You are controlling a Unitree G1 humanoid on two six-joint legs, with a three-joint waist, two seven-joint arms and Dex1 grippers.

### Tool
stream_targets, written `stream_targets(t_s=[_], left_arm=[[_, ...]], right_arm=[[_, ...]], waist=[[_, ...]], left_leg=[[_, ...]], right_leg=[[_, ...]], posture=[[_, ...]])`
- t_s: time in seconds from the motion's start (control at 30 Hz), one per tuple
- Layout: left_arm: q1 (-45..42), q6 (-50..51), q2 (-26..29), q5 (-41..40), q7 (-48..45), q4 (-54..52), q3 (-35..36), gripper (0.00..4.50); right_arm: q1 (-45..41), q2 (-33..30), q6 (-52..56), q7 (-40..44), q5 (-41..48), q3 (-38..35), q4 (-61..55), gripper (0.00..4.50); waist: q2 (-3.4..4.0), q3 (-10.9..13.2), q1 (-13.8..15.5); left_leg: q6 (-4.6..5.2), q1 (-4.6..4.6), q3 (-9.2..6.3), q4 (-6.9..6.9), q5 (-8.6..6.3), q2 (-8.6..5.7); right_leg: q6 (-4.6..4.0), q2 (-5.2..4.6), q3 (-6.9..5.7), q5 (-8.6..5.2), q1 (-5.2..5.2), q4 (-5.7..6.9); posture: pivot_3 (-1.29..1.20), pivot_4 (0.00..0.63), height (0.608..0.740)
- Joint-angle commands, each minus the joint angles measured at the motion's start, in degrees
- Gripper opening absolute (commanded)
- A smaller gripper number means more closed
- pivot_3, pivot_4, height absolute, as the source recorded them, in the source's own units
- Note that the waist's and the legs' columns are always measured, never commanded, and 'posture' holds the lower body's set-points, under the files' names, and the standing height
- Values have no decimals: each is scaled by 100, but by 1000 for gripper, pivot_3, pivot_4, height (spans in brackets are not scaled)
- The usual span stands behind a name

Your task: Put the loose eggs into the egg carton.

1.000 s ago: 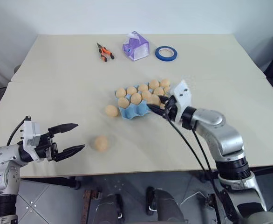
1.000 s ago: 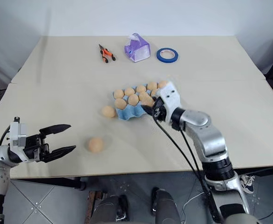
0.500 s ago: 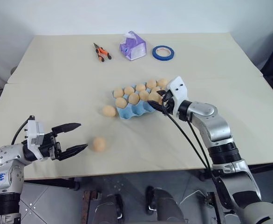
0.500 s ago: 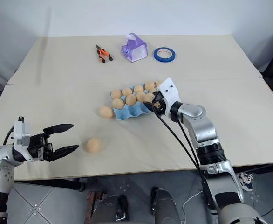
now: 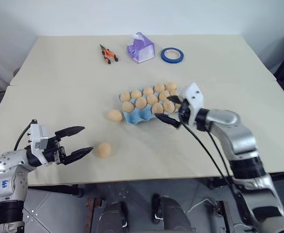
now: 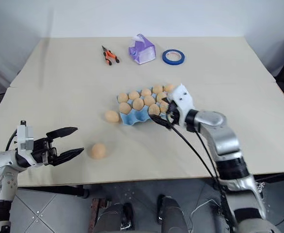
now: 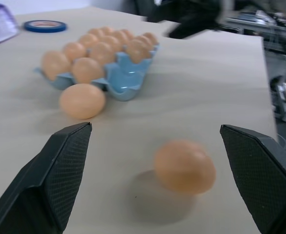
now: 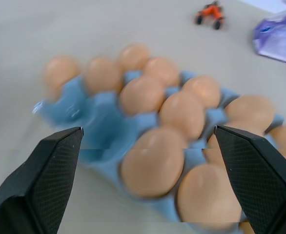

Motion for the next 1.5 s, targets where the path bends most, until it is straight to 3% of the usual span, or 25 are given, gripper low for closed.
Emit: stream_targets(t_s=[0.03,0.27,0.5,0.63,0.77,0.97,1.1,1.47,1.5], left_arm=[[24,-378,-137,77,291,-32,224,4500],[352,-1018,-239,279,847,298,685,4500],[1135,-1153,-158,128,854,79,1087,4500],[1552,-991,-312,0,1081,-768,1092,4500],[1890,-728,-886,93,1951,-2294,572,4500],[1922,-674,-1476,844,2733,-2828,-344,4500],[1849,-421,-1712,1529,3463,-2875,-809,4500],[1835,71,-1703,2573,4185,-2762,-1576,4500],[1796,151,-1692,2648,4238,-2750,-1617,4305]], right_arm=[[536,-400,-363,530,436,-517,-609,4485],[1954,-1283,-839,2346,1501,-1279,-929,4485],[2145,-1463,-1027,2598,1642,-1466,-691,4485],[2055,-1418,-1082,2532,1558,-1365,-574,4485],[1900,-1334,-1078,2435,1486,-1195,-494,4485],[1710,-1326,-1107,2400,1431,-1046,-381,4485],[1671,-1322,-1104,2344,1419,-1011,-410,4485],[1803,-1338,-1055,2162,1444,-1046,-606,4485],[1807,-1333,-1047,2133,1443,-1048,-619,4499]], waist=[[0,0,29],[0,0,25],[0,0,38],[0,0,70],[2,0,73],[2,-1,60],[2,-1,59],[2,-1,66],[2,-1,66]], left_leg=[[6,0,2,0,-3,-1],[30,11,1,5,-18,6],[30,16,-1,9,-18,11],[28,13,-5,6,-20,12],[36,8,-4,0,-31,11],[37,9,0,4,-34,10],[40,9,2,19,-33,10],[42,9,1,20,-34,11],[42,9,1,21,-34,11]], right_leg=[[2,0,0,1,0,-4],[1,7,-2,0,11,-1],[-4,7,-2,-1,12,-2],[-7,4,-3,-3,13,-12],[-1,-1,1,1,17,-35],[2,9,-2,2,19,-34],[7,11,0,5,24,-30],[6,12,0,5,23,-28],[6,12,0,5,23,-27]], posture=[[0,150,740],[0,150,740],[0,150,740],[0,150,740],[0,150,740],[0,150,740],[0,150,740],[0,150,740],[0,150,740]])
